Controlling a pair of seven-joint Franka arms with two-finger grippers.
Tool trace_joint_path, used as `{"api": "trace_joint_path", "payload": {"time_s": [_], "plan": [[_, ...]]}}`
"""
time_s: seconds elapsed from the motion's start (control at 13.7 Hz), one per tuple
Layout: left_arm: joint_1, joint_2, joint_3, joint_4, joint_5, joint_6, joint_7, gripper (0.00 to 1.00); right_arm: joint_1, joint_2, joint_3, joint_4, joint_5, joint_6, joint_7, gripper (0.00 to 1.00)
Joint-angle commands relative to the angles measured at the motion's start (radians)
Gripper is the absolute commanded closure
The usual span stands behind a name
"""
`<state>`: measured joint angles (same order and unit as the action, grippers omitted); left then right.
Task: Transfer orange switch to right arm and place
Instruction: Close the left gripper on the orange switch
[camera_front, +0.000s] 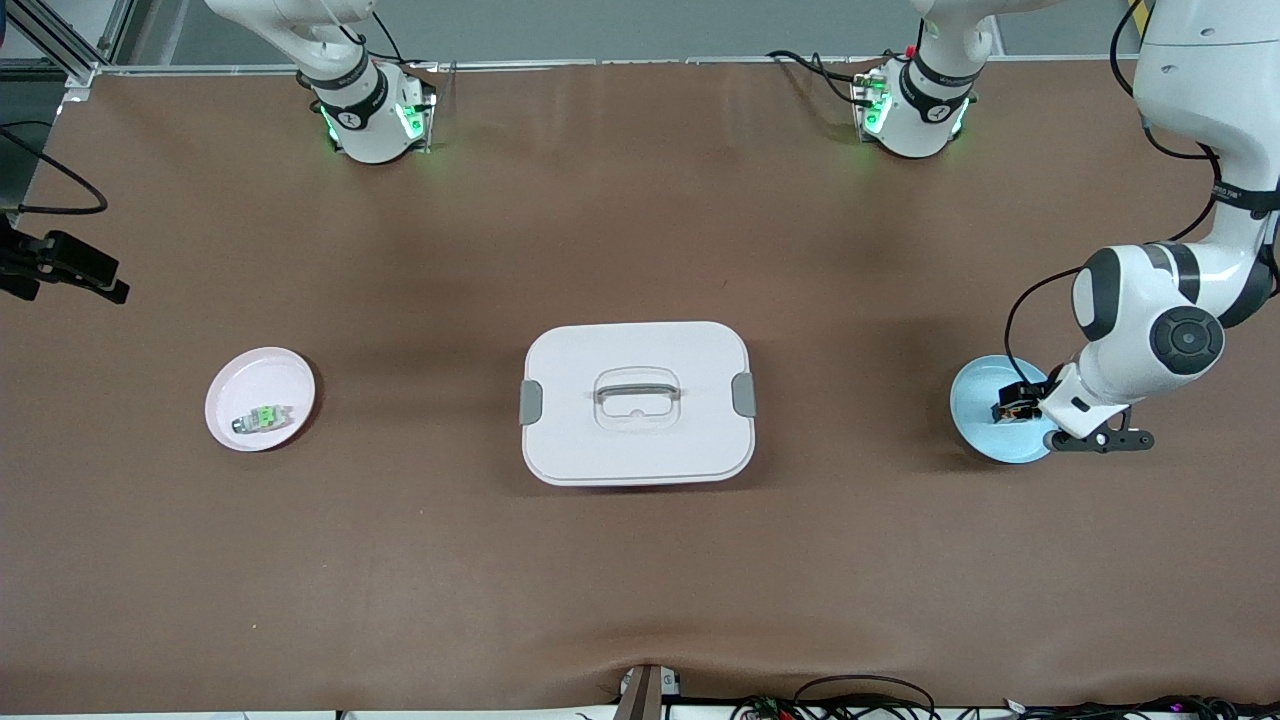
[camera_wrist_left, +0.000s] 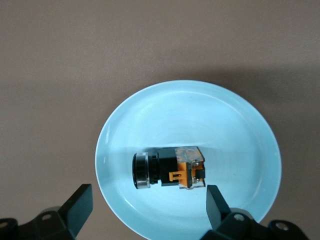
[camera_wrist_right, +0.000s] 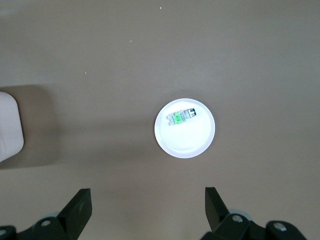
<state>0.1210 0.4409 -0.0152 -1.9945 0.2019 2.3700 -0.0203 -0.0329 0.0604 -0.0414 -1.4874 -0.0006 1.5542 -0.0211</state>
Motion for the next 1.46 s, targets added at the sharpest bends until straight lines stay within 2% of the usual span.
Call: {"api": "trace_joint_path", "payload": {"time_s": [0.0, 1.17, 1.39], "plan": [[0.009, -0.001, -0.003, -0.030, 0.017, 0.050, 0.011, 0.00, 0.004, -0.007, -0.003, 0.006, -0.006, -0.006, -0.010, 0.00], [0.006, 0.067, -0.009, -0.036, 0.008, 0.149, -0.009, 0.00, 0.004, -0.005, -0.003, -0.005, -0.004, -0.017, -0.019, 0.00], [0.008, 0.078, -0.009, -0.036, 0.008, 0.149, -0.010, 0.18, 0.001, -0.005, -0.003, -0.005, -0.004, -0.017, -0.019, 0.00]]}}
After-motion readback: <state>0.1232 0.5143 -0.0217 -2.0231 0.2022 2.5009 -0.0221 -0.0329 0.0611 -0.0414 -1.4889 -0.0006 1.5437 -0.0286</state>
